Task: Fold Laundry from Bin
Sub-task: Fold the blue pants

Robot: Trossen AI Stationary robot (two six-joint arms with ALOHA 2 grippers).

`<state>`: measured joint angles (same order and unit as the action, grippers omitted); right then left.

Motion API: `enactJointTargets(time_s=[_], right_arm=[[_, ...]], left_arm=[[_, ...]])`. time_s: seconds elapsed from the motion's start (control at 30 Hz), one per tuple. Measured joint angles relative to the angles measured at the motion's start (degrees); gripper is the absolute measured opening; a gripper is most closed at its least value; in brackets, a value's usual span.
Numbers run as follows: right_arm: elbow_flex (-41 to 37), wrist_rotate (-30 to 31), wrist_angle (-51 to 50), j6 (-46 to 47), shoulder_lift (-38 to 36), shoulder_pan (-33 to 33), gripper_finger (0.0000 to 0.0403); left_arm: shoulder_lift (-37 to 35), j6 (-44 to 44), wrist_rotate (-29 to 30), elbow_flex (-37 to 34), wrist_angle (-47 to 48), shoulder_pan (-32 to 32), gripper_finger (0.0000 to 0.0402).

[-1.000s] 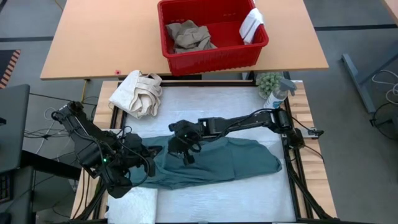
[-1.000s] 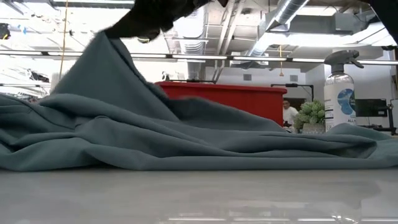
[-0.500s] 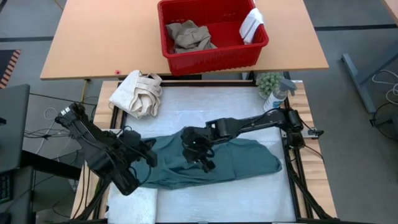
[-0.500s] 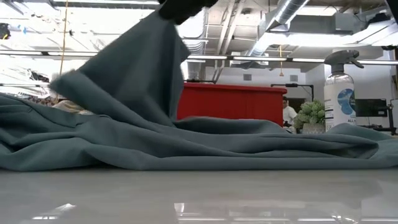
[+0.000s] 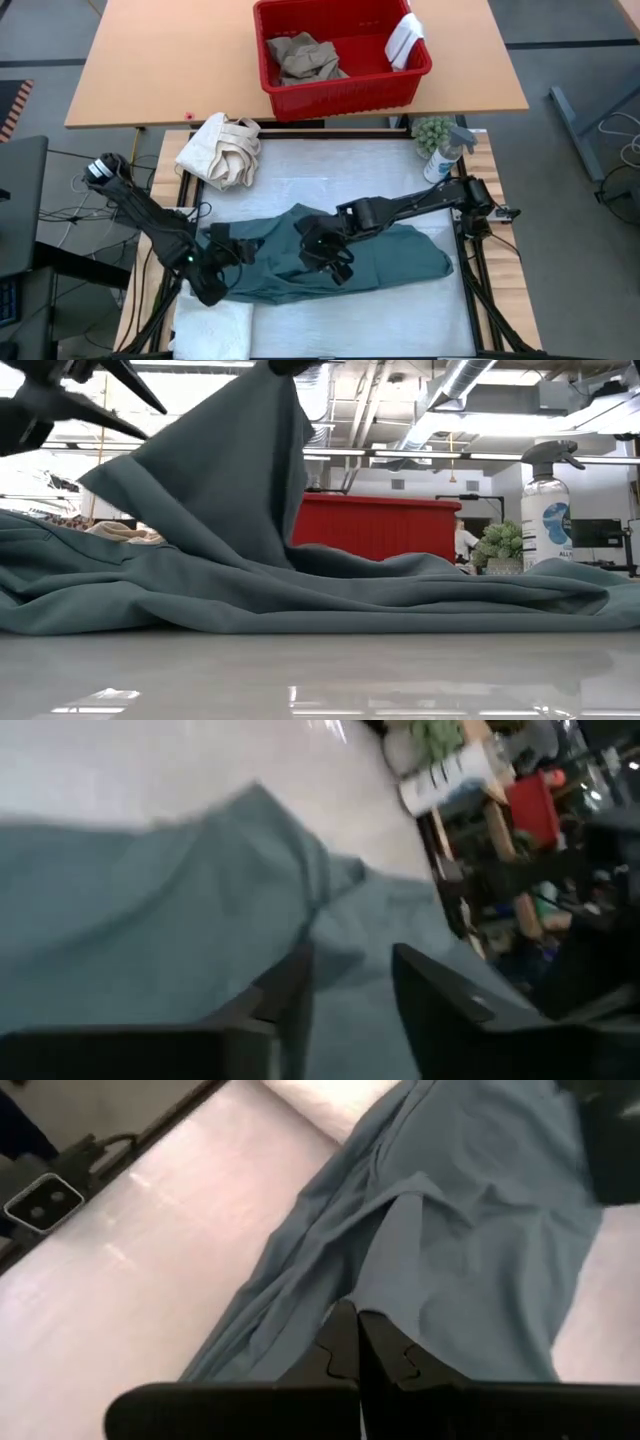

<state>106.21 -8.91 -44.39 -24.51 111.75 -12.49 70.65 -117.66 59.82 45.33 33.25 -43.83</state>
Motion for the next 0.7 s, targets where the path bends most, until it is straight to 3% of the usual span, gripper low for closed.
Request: enactJointTargets(time_s=[0.17, 0.27, 0.4, 0.53, 0.7], right_arm=[[0.0, 0.6, -0.9, 0.5, -1.5, 0.0, 0.0015], [0.0, 2.1, -1.5, 0.4, -1.5, -0.2, 0.0015], [0.0, 3.3, -1.7, 0.5, -1.7, -0.3, 0.0015], [0.0, 3.5, -1.2, 0.5, -1.7, -0.6, 0.0015], [0.0, 4.6, -1.0, 0.5, -1.7, -0.7, 0.0015]], left_arm=[[-3.0, 0.9, -11.5, -5.5, -10.1, 1.5, 0.0204], [-4.4, -0.4, -15.1, -7.6, -13.9, 2.1, 0.0232], [-5.2, -0.8, -20.5, -8.0, -14.5, 3.3, 0.0244], [-3.7, -4.7, -21.4, -8.0, -14.6, 5.9, 0.0245], [-3.0, 0.0, -27.6, -8.1, -16.9, 10.2, 0.0245]])
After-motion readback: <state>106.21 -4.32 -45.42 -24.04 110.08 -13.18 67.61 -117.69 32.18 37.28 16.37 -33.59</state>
